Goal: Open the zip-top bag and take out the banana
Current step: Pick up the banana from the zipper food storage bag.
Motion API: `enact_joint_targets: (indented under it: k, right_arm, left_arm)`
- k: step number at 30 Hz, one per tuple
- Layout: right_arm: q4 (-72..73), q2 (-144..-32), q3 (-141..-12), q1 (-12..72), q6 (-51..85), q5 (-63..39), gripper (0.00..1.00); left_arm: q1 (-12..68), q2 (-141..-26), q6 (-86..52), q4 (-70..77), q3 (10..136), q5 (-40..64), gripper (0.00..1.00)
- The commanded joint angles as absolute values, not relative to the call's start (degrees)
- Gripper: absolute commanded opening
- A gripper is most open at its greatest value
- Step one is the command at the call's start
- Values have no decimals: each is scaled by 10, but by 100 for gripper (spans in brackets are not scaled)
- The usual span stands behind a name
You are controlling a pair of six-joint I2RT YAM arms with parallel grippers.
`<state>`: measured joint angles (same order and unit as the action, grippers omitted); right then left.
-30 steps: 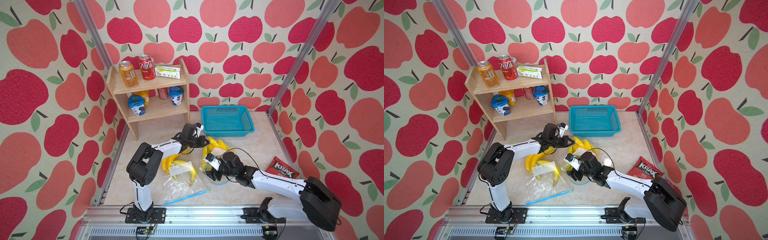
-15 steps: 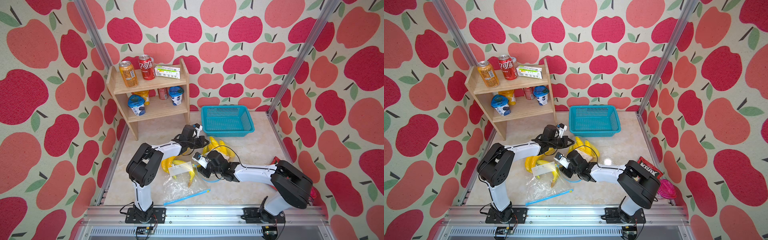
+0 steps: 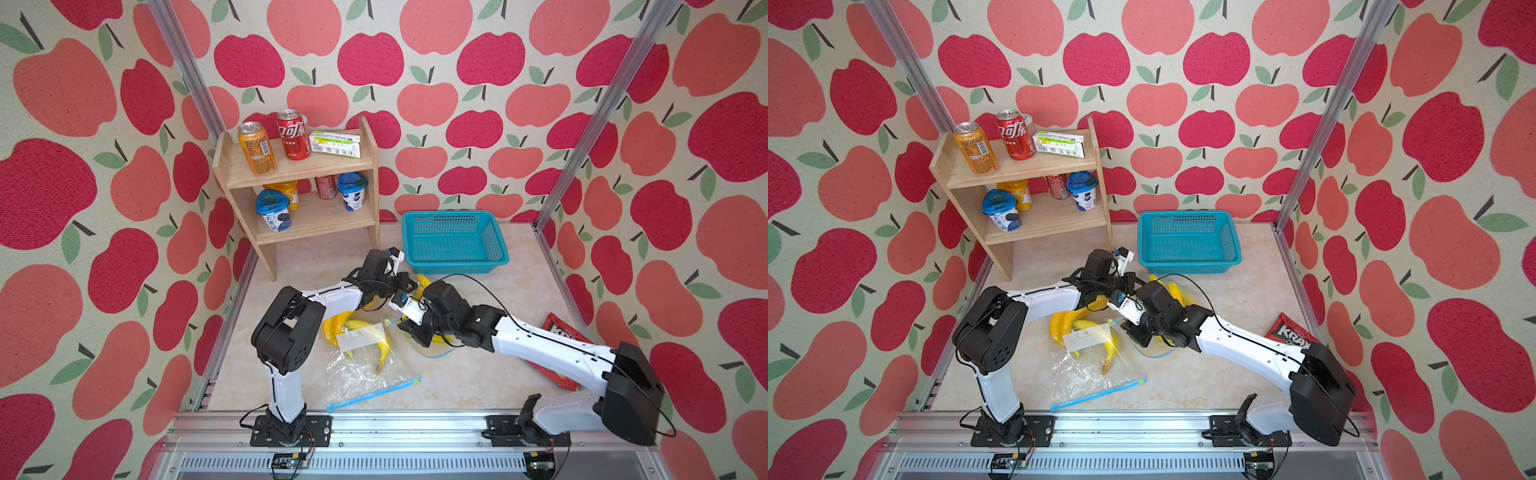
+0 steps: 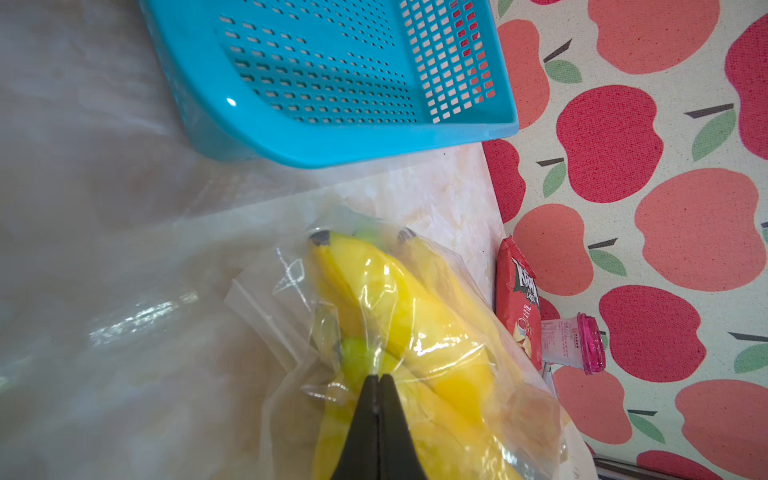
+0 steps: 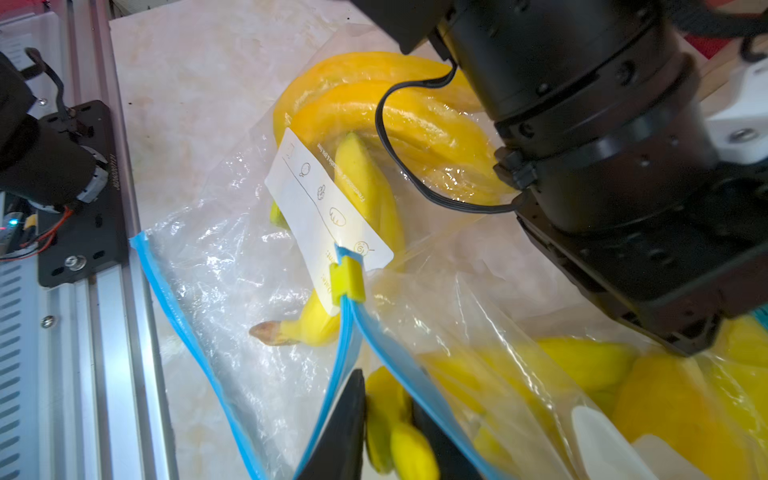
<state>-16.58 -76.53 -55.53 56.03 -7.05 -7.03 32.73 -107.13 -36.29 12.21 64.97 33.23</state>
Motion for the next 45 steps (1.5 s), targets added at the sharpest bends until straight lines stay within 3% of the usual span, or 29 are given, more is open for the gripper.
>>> enact_joint_targets:
  k: [1,9,13,17,24,30,37,45]
  right_arm:
    - [-276,-707,-567,537,-41,-114,22]
    - [-324,-622,-592,489,18,-150,23]
    - [-313,-631,-588,476,31,-186,22]
    - [-295,-659,-564,476,13,-197,21]
    - [-293,-642,-565,452,5,-233,21]
    - [-313,-651,-595,424,22,-283,21]
    - [-240,-659,-571,345,123,-408,20]
    - [-209,-666,-582,332,173,-488,22]
  left_arm:
    - [326,-1079,-345,114,672,328,5]
    - [329,-1093,-339,103,688,330,6]
    - [329,-1074,-326,94,681,317,14]
    - [332,-998,-262,49,666,307,42]
    - [330,-885,-178,-23,636,341,66]
    - [341,-804,-146,-63,583,345,67]
    - [355,-743,-156,-35,497,335,69]
    - [375,-722,-137,-42,490,308,73]
